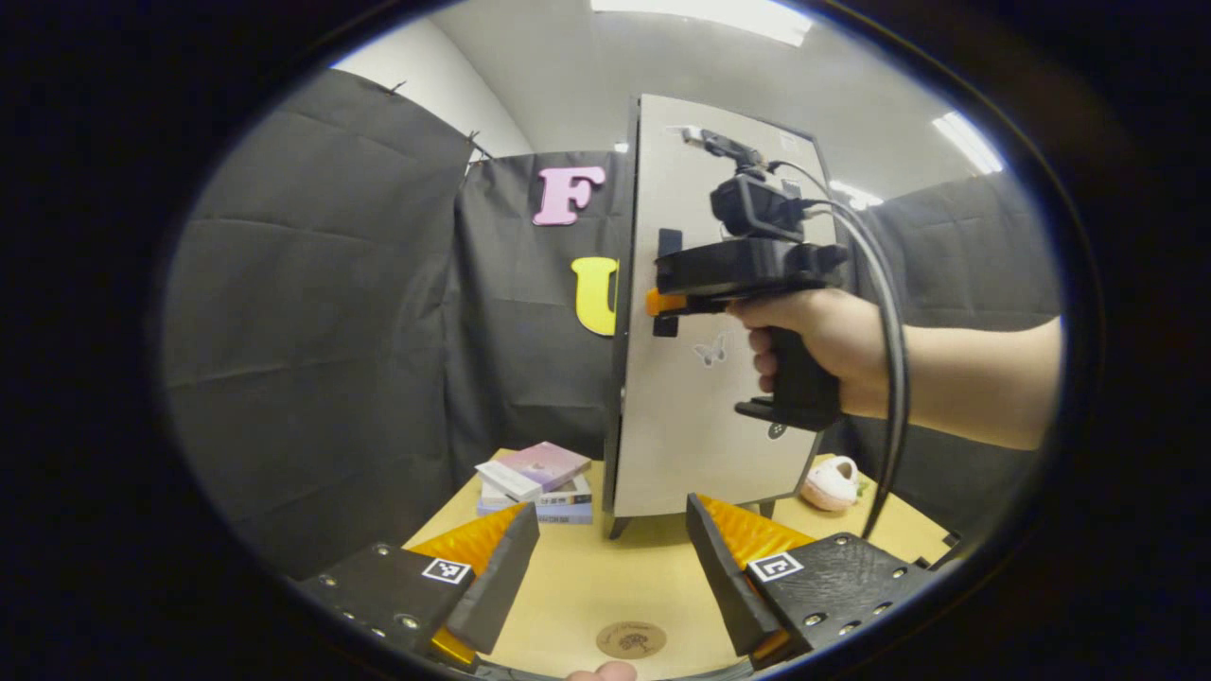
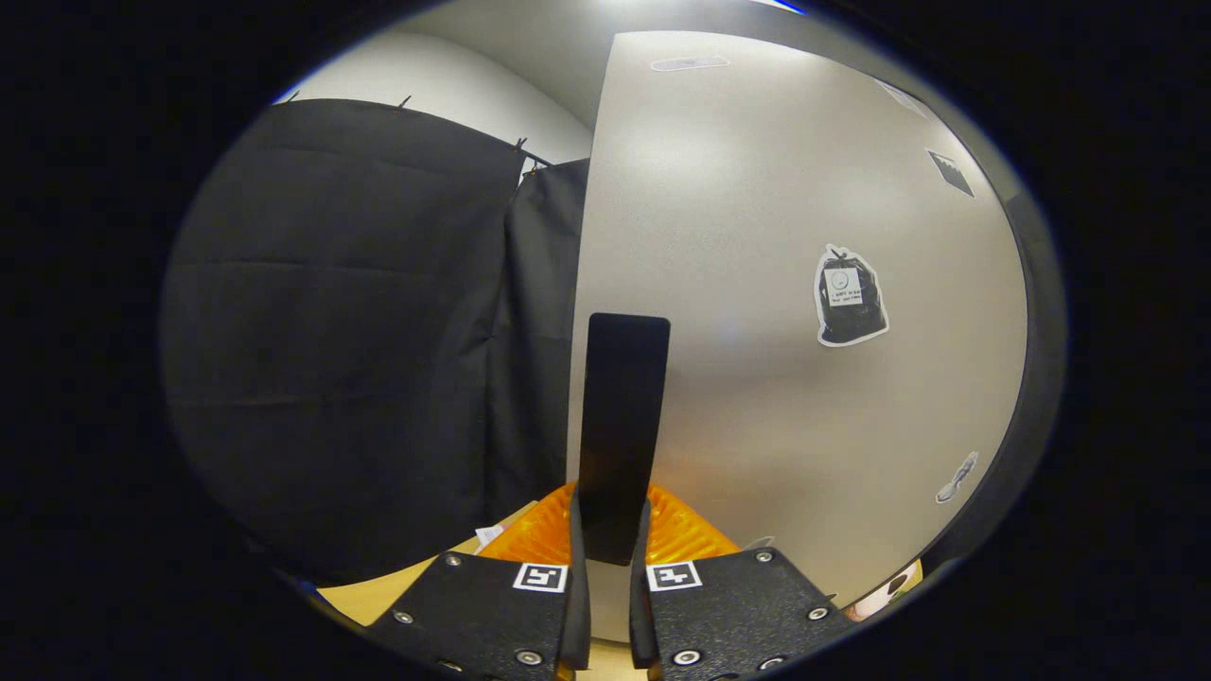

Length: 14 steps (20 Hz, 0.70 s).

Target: Open the cabinet door with the right hand, grasp the bottle in the cabinet with the left hand and place it on the coaster, then close the cabinet door with the right hand.

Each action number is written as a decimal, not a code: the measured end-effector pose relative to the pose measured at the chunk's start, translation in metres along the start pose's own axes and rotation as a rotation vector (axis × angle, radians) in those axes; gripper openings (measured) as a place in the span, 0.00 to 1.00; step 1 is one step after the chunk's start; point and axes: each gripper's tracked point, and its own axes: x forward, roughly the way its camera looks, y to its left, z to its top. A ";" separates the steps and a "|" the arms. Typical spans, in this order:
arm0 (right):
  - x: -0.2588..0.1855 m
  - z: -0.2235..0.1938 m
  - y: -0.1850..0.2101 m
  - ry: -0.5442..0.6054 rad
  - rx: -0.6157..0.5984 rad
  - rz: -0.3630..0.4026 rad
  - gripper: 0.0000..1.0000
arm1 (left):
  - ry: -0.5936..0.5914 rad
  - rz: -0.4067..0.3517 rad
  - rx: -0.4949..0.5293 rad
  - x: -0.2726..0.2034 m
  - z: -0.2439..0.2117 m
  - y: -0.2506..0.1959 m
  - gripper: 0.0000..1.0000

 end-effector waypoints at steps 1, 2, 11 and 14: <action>-0.006 0.000 0.002 0.005 0.005 0.025 0.16 | 0.008 0.003 -0.012 -0.001 -0.001 0.000 0.90; -0.012 0.001 0.006 0.008 0.010 0.051 0.16 | 0.017 0.013 -0.025 -0.003 -0.002 0.000 0.94; -0.046 -0.007 -0.004 0.051 0.054 0.259 0.16 | -0.006 0.151 0.032 -0.015 0.015 0.010 0.90; -0.064 -0.009 -0.012 0.057 0.058 0.285 0.16 | 0.032 0.162 0.034 -0.038 0.014 -0.014 0.94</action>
